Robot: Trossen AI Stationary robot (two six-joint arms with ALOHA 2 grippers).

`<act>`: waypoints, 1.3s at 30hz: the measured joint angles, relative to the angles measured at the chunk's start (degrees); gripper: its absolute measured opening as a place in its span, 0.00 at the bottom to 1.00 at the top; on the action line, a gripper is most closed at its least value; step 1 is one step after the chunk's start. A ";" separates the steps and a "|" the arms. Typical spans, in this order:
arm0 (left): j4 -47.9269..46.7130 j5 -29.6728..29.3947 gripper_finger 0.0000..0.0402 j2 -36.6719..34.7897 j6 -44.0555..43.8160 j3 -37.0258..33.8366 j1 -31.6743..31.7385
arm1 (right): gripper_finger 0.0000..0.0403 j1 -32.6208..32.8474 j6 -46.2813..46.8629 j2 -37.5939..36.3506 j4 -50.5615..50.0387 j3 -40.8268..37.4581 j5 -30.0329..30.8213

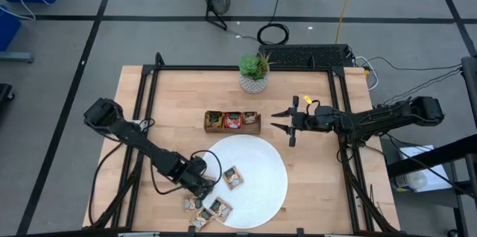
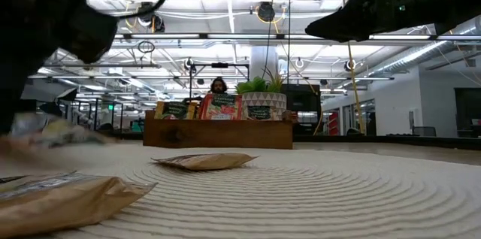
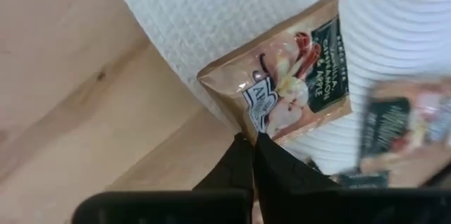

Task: Pick & Place Tea
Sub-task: Put the vanilla tea bag into the wooden organizer

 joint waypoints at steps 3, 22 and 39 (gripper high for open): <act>-4.81 -2.90 0.01 -2.25 2.08 2.77 -0.02 | 0.29 0.00 0.02 0.00 0.20 0.00 0.02; -1.86 -55.73 0.00 -5.39 68.25 14.32 10.02 | 0.29 -0.07 4.92 11.75 20.27 0.07 0.19; 17.75 -40.97 0.00 -5.85 101.30 11.74 26.36 | 0.29 -0.07 11.84 27.57 34.12 5.41 0.02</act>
